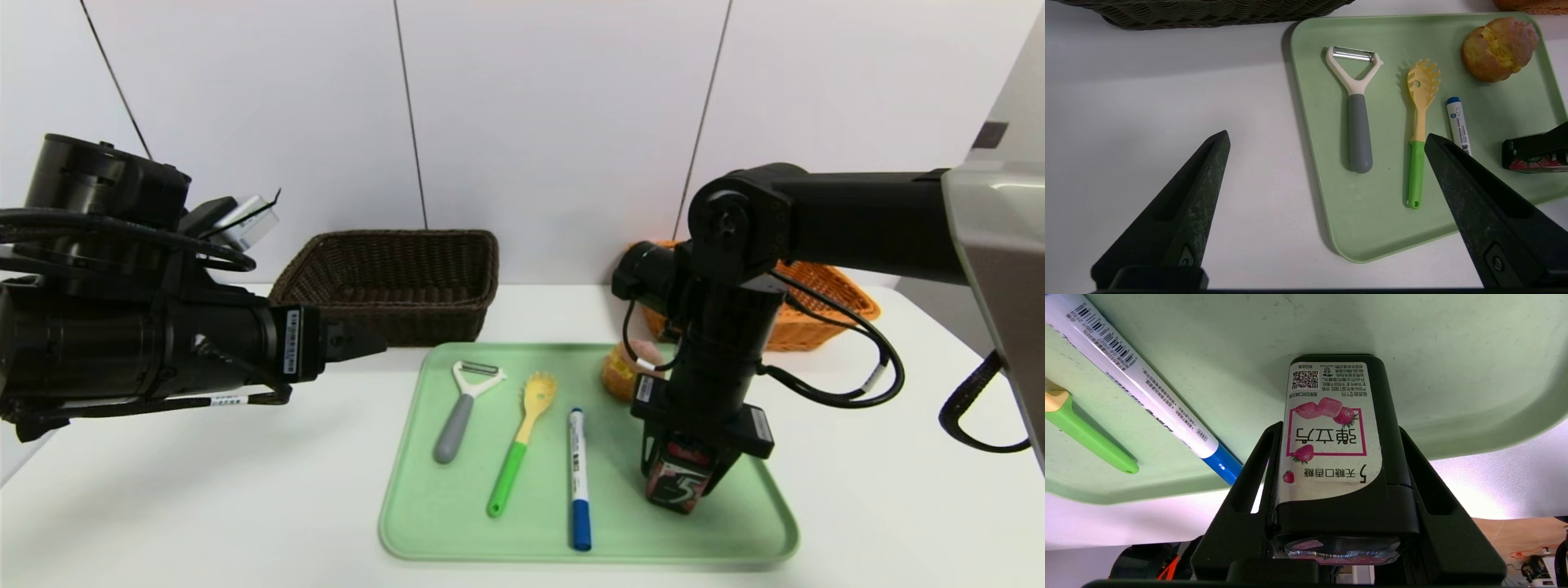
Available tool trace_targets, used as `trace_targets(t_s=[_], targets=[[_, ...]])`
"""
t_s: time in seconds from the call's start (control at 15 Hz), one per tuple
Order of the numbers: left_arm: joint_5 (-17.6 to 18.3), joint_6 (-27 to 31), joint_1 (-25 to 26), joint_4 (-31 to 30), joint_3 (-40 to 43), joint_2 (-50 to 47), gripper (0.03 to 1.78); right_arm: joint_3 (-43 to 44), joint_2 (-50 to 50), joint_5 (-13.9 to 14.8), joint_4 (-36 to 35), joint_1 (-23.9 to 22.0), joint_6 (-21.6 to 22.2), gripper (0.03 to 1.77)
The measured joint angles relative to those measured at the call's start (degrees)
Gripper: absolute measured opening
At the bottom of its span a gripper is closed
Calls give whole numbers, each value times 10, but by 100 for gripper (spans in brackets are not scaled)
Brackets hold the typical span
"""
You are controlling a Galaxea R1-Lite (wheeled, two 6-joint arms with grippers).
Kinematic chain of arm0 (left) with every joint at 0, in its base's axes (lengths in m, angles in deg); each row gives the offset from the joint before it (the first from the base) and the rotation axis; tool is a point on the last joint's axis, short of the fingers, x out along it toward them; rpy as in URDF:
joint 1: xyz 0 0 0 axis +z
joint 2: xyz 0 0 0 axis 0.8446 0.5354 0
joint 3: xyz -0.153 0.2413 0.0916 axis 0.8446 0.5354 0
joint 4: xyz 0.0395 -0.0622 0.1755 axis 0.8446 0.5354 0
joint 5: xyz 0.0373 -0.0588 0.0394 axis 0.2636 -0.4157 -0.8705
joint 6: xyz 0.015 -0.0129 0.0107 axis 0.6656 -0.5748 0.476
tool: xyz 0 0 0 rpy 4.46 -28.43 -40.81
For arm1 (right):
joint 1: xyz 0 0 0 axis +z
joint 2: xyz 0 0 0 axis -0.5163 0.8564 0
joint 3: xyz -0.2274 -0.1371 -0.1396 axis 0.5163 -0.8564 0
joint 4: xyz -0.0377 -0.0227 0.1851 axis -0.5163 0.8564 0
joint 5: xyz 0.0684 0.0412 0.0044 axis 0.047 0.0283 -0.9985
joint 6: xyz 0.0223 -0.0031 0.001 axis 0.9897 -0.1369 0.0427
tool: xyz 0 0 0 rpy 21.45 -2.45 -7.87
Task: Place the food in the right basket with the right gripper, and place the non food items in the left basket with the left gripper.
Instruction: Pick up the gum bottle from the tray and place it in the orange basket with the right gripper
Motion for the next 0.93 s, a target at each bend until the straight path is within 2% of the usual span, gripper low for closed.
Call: trace_targets(t_s=[0.4,0.6,0.67,0.8,0.93], targets=[[-1,1,0,0,1,3,169,0,-43,0,0,-1,-1,80],[0,2,0,0,1,3,169,3,-102,9,-57,-11,-1,80],[0,2,0,0,0,3,169,3,-124,23,-98,-24,-1,80],[0,3,0,0,0,3,169,3,-155,73,-188,-55,-9,80],[0,4,0,0,-2,3,169,3,-174,113,-287,-98,-38,80]])
